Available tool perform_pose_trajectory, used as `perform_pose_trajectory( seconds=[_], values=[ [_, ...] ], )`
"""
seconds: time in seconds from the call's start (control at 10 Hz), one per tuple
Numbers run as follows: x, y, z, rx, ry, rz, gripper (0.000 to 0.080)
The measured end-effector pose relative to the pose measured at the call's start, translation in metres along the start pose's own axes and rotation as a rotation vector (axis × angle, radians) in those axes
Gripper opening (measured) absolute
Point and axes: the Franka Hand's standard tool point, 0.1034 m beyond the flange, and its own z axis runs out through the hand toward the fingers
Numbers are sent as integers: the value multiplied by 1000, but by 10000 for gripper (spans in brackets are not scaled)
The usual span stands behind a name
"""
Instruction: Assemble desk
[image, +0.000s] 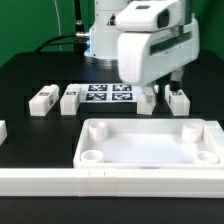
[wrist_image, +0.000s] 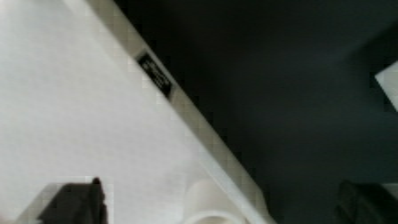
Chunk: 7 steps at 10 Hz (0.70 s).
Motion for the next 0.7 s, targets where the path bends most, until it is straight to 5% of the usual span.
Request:
perform_pose_trajectory(
  seconds=[0.4, 0.7],
  values=[
    [-2, 1, 1, 2, -2, 23, 649],
    [-4, -7, 5, 13, 5, 344, 649]
  ],
)
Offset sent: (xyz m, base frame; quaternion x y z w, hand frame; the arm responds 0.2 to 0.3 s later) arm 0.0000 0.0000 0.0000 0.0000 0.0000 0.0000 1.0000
